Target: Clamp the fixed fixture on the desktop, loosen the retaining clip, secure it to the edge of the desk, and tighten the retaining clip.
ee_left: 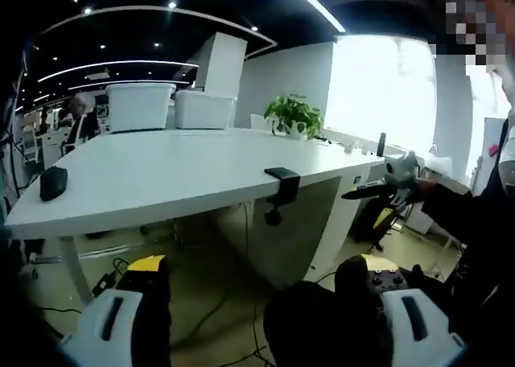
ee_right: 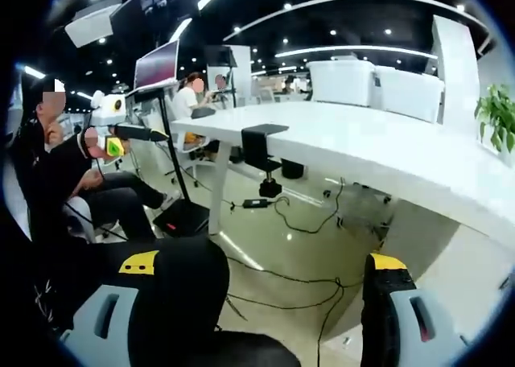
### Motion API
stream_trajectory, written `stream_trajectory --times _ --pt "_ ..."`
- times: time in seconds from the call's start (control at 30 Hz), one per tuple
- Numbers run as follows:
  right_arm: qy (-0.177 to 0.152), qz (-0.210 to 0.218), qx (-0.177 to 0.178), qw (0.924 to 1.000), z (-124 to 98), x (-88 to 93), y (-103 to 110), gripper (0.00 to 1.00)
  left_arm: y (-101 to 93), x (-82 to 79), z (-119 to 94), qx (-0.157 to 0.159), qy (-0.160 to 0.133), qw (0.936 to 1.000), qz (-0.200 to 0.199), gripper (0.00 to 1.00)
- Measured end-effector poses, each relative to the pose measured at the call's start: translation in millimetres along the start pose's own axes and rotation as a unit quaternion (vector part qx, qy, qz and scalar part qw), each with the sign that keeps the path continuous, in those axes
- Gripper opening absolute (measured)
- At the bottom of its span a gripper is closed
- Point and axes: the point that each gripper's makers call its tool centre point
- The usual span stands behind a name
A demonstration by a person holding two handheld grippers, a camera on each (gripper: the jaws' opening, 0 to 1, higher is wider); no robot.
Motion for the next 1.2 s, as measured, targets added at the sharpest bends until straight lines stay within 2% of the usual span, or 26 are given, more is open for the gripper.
stream_trajectory --times 0.1,0.23,0.37,0.47,0.67,0.8,0.9,0.93,1.07,1.2 --pt "-0.004 -0.004 0.01 0.9999 -6.3 -0.9 -0.9 0.96 -1.0 -0.6 -4.5 0.003 0.005 1.0 -0.002 0.95" --pt "0.023 0.006 0.022 0.9995 -18.1 9.6 -3.2 0.91 -1.8 -6.0 -11.1 0.009 -0.003 0.9998 -0.017 0.94" --pt "0.028 0.019 0.026 0.9991 -36.9 10.8 -2.7 0.97 -2.4 -9.2 -19.9 0.01 -0.002 0.9997 -0.021 0.94" --pt "0.02 0.025 0.04 0.9987 -52.8 4.0 -4.6 0.97 -2.4 -5.3 -26.4 0.004 0.005 0.9999 -0.008 0.95" --pt "0.032 0.013 0.062 0.9975 -81.5 -3.3 -2.0 0.97 -4.5 -0.2 -40.8 -0.002 0.022 0.9997 -0.006 0.95" --pt "0.032 0.005 0.065 0.9973 -97.9 -10.1 4.8 0.97 -7.9 -4.7 -51.7 -0.006 0.026 0.9996 0.007 0.95" --pt "0.025 0.004 0.067 0.9974 -109.6 -16.5 9.6 0.97 -10.1 -7.4 -60.5 -0.002 0.028 0.9996 0.009 0.87" --pt "0.024 0.005 0.067 0.9974 -111.8 -17.3 10.3 0.97 -4.8 -5.4 -63.7 -0.015 0.035 0.9991 0.016 0.86" --pt "0.032 0.007 0.07 0.997 -123.6 -12.5 14.3 0.97 1.3 -3.3 -76.7 -0.024 0.052 0.9983 0.015 0.84" --pt "0.047 0.011 0.072 0.9962 -135.7 -8.3 22.2 0.97 -0.9 -7.7 -88.6 -0.026 0.052 0.9982 0.012 0.83"
Point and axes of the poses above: the point that each gripper's makers call its tool centre point, and the gripper's own axes: z roughly forward along the fingers, y roughly to its left, x roughly out of its underside
